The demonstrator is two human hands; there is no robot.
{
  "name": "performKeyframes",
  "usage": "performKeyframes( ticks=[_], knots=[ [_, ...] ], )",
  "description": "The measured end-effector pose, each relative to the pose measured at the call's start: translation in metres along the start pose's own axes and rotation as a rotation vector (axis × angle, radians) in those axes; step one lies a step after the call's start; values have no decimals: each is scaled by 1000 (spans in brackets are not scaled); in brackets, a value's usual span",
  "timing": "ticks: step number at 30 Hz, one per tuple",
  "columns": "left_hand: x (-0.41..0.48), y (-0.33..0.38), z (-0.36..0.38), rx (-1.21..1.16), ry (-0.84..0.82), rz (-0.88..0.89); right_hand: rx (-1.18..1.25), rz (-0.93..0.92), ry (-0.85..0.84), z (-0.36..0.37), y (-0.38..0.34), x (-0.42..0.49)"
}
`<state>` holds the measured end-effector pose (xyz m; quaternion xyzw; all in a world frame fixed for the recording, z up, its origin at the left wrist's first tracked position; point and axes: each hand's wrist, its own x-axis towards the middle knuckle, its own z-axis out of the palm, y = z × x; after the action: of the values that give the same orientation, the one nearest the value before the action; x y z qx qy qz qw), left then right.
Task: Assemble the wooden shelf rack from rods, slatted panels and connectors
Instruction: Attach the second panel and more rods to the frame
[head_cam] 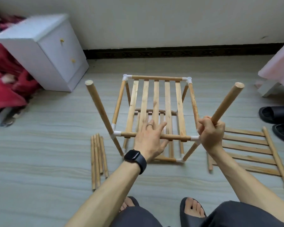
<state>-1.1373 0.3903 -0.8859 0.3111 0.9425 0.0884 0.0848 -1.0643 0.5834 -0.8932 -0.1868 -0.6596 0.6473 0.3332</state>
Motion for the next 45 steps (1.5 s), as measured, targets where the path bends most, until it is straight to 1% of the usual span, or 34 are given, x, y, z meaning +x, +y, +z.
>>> performKeyframes(
  ticks=[1,4,5,6,7,8,10,12,14,16,18,19,21,23,24,27,30,32,33,35,38,41,43,45],
  knots=[
    [-7,-7,-11,-43,154,19,7,23,17,-4,-1,1],
    [-28,-32,-41,-145,774,97,7,96,30,-12,-6,1],
    [-33,-41,-51,-151,948,86,2,119,14,-14,-8,0],
    [-38,-50,-60,-164,1079,45,-10,134,-8,-15,-10,-2],
    [-40,-57,-69,-196,1171,-6,-26,143,-32,-12,-13,-3],
    [-39,-65,-78,-265,1212,-51,-37,155,-50,-7,-16,-4],
    [-34,-73,-91,-543,1158,-89,-54,173,-38,8,-19,-5],
    [-29,-73,-105,-793,1105,-106,-41,169,27,22,-21,-4],
    [-20,-74,-105,-901,1153,-147,-55,157,69,25,-21,2],
    [-13,-75,-94,-982,1179,-232,-45,160,40,19,-20,7],
    [-8,-81,-74,-1048,1141,-370,6,153,-20,11,-17,14],
    [-7,-85,-60,-1057,1109,-418,12,147,-61,8,-15,17],
    [-7,-93,-35,-1081,1055,-438,24,149,-144,6,-14,23],
    [-6,-96,-19,-1099,1009,-449,41,156,-173,4,-14,27],
    [-5,-97,-14,-1103,994,-461,32,148,-161,3,-13,26],
    [-3,-102,-12,-1136,977,-504,1,98,-12,12,-7,16],
    [-5,-106,-12,-1148,973,-513,-47,107,141,23,4,4],
    [-5,-105,-10,-1124,973,-513,-86,128,201,25,13,-1],
    [-5,-106,-9,-1123,972,-504,-87,110,217,24,18,-1],
    [-3,-110,-6,-1127,981,-477,-60,68,201,24,24,2],
    [0,-116,-1,-1130,976,-435,-48,2,99,19,26,5],
    [1,-115,1,-1120,985,-431,-31,-36,2,14,23,6],
    [1,-112,-1,-1102,983,-434,-55,-32,3,14,19,7],
    [-1,-109,-2,-1061,985,-454,-93,10,45,15,15,5]
  ],
)
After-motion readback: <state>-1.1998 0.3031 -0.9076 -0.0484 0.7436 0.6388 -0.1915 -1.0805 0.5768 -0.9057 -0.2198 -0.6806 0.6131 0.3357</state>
